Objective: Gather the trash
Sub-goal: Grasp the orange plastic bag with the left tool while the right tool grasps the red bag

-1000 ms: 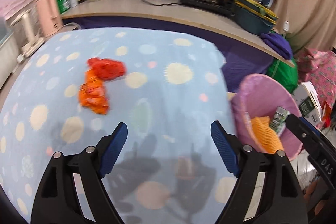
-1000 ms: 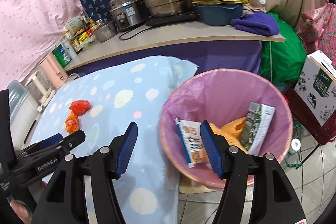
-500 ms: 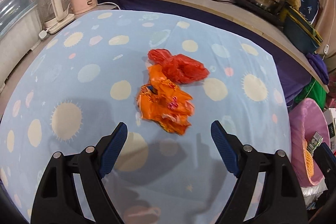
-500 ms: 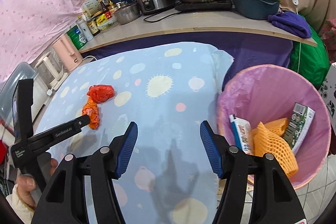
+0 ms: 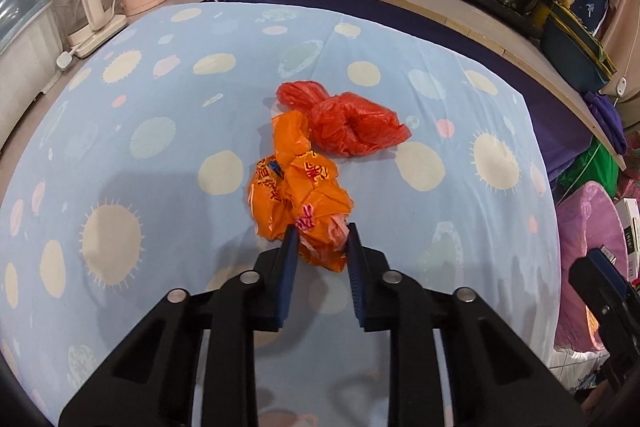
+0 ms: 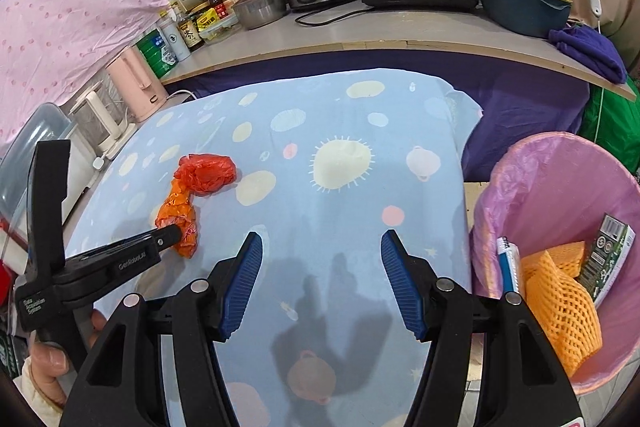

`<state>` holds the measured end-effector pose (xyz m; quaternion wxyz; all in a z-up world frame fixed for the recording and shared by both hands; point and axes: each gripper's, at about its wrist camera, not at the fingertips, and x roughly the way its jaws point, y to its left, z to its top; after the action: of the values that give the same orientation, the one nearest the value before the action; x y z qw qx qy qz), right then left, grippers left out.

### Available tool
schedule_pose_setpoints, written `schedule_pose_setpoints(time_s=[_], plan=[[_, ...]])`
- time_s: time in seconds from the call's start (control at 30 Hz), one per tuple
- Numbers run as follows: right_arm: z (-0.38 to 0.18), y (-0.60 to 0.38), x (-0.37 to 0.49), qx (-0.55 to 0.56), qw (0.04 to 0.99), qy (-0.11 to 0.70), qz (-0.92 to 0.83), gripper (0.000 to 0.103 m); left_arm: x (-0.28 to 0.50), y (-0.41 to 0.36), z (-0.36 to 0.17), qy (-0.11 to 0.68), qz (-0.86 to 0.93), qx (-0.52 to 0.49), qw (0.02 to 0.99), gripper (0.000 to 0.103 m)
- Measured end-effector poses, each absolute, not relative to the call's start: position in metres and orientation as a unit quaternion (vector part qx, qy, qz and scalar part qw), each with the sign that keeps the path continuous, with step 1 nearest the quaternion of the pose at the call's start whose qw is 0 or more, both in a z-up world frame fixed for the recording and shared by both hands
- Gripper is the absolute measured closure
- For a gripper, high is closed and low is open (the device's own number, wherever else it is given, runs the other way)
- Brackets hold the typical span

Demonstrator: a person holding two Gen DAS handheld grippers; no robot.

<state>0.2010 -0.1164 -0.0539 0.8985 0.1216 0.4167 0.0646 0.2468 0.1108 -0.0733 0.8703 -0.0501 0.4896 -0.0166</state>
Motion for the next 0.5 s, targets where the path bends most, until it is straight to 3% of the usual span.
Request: schedule_pose_setpoints(time_s=[0.5], plan=[[-0.061, -0.037, 0.252, 0.1, 0.886, 0.43, 0.14, 0.043, 0.22, 0.17, -0.054, 0.472, 0.01, -0.093, 0.876, 0.085]])
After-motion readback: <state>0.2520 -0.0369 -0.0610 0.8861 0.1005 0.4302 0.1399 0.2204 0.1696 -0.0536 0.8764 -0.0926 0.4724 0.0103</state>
